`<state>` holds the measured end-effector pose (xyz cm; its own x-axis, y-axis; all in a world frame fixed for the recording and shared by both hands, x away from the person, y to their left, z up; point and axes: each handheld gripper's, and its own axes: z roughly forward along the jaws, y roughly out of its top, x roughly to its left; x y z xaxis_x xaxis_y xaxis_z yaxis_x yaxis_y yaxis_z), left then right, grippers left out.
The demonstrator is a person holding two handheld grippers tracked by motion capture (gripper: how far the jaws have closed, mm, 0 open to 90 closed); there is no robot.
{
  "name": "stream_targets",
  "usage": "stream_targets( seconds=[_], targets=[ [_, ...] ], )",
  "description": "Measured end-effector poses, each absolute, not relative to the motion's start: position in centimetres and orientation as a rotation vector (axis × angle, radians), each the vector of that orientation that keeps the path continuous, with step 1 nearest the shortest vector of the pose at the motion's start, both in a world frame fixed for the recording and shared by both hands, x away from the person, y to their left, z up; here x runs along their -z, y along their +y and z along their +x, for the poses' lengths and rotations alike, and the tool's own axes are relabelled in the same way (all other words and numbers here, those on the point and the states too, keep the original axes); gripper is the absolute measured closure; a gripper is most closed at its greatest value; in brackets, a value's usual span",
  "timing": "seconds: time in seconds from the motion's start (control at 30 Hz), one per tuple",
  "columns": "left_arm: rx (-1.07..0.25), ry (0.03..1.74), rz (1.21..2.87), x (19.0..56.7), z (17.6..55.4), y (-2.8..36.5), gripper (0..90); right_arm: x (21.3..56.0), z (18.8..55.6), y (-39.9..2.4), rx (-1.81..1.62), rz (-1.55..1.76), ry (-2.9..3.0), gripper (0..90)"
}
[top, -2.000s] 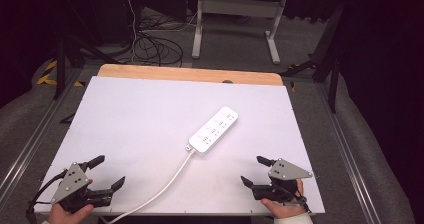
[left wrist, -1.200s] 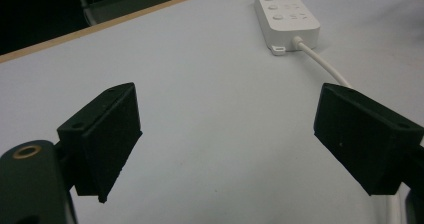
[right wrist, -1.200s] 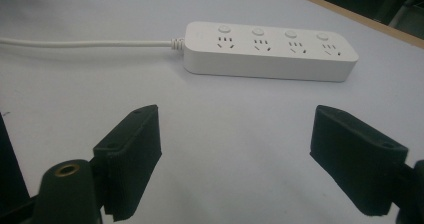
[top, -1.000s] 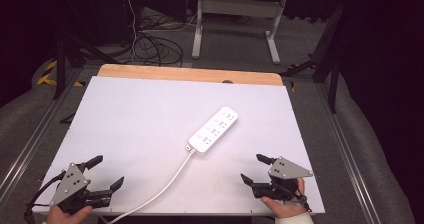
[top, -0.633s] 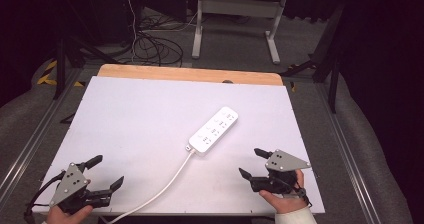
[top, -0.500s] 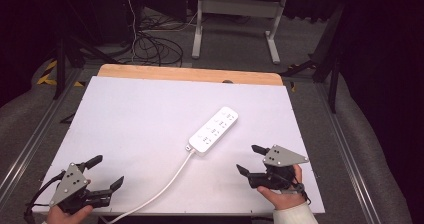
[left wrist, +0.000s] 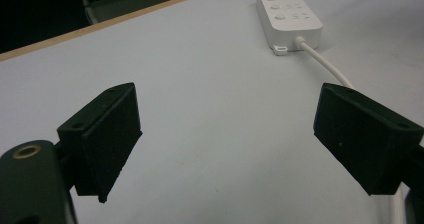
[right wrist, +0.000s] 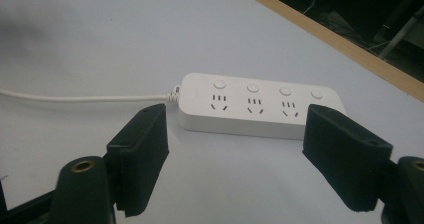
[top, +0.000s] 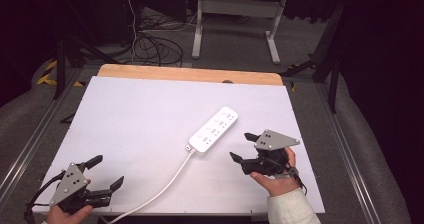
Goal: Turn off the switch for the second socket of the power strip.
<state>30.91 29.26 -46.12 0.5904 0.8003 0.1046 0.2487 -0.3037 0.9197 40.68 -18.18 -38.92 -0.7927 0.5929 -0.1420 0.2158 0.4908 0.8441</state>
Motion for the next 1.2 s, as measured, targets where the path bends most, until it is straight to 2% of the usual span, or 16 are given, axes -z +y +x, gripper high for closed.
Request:
stream_targets(
  seconds=[0.2,0.3,0.33,0.37,0.4,0.43,0.53,0.63,0.7,0.73,0.77,1.2],
  targets=[
    [-0.705,0.857,1.839,46.1,30.9,29.3,12.4,38.3,41.3,-17.3,-1.226,0.65,2.331,26.4],
    [-0.704,0.857,1.837,46.1,30.9,29.3,12.4,38.3,41.4,-17.1,-1.225,0.64,2.335,31.2],
    [-0.704,0.857,1.838,46.1,30.9,29.3,12.3,38.3,41.4,-17.0,-1.226,0.63,2.334,35.2],
    [-0.706,0.854,1.841,46.1,30.9,29.3,12.4,38.4,41.4,-16.8,-1.216,0.62,2.34,46.9],
    [-0.706,0.854,1.841,46.1,30.9,29.3,12.4,38.4,41.4,-16.8,-1.216,0.62,2.34,46.9],
    [-0.705,0.854,1.839,46.2,30.9,29.2,12.4,38.3,41.6,-16.6,-1.23,0.62,2.374,54.8],
    [-0.708,0.844,1.847,46.1,30.9,29.3,12.4,38.1,41.9,-16.1,-1.263,0.593,2.401,69.9],
    [-0.708,0.84,1.848,46.1,30.8,29.2,12.3,37.8,42.3,-15.4,-1.284,0.567,2.402,74.6],
    [-0.711,0.842,1.849,46.1,30.8,29.2,12.3,37.7,42.8,-14.7,-1.265,0.557,2.442,83.8],
    [-0.715,0.842,1.849,46.1,30.8,29.2,12.3,37.7,42.8,-14.7,-1.265,0.557,2.442,83.8],
    [-0.713,0.848,1.845,46.2,30.7,29.3,12.3,37.9,43.5,-14.0,-1.274,0.559,2.509,89.6],
    [-0.722,0.861,1.84,46.2,30.4,29.5,12.4,39.4,47.2,-10.7,-1.233,0.699,2.5,90.0]
  ],
)
